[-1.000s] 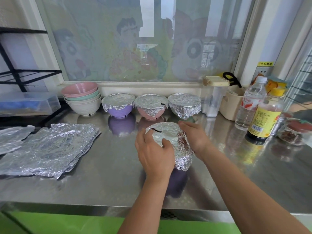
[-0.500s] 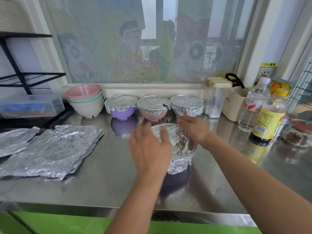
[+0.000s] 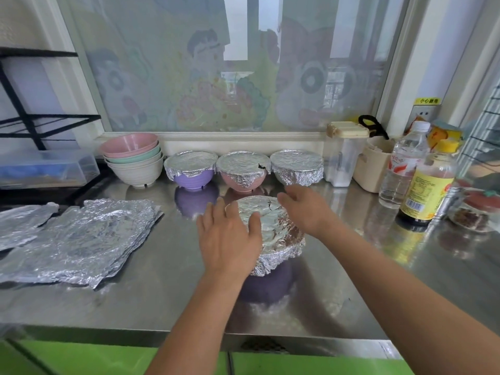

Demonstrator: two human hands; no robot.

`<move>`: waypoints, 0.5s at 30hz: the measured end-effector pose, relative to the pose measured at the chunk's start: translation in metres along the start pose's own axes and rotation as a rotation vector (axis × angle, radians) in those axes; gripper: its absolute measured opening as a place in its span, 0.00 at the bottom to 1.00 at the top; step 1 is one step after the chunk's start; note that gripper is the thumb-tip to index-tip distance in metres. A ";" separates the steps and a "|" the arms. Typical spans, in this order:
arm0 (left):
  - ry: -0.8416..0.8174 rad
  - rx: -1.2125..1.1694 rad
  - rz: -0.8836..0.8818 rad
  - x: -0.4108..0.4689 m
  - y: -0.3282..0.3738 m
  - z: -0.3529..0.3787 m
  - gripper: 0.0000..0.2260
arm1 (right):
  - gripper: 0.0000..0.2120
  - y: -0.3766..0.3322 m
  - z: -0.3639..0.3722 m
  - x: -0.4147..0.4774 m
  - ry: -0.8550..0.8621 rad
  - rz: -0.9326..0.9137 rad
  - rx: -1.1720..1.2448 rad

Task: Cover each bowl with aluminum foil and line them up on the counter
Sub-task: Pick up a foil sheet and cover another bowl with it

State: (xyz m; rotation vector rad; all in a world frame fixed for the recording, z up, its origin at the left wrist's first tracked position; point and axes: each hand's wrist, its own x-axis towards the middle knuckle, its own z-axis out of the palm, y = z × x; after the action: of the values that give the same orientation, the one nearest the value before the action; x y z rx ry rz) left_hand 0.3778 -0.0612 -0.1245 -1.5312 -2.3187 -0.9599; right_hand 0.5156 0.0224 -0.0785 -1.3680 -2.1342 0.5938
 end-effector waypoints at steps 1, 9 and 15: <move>-0.005 0.004 -0.049 -0.001 0.007 -0.002 0.29 | 0.19 -0.005 -0.002 0.001 -0.023 -0.040 0.022; -0.009 -0.169 -0.122 0.001 0.012 0.009 0.29 | 0.13 0.001 0.018 0.008 -0.110 -0.065 0.028; 0.136 -0.849 -0.360 0.000 0.002 0.016 0.14 | 0.20 -0.001 0.029 -0.002 0.045 -0.024 -0.001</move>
State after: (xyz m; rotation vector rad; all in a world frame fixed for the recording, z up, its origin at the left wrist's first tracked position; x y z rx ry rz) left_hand 0.3826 -0.0508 -0.1364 -1.1870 -2.2307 -2.2694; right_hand 0.4968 0.0180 -0.1004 -1.3421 -2.1119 0.5480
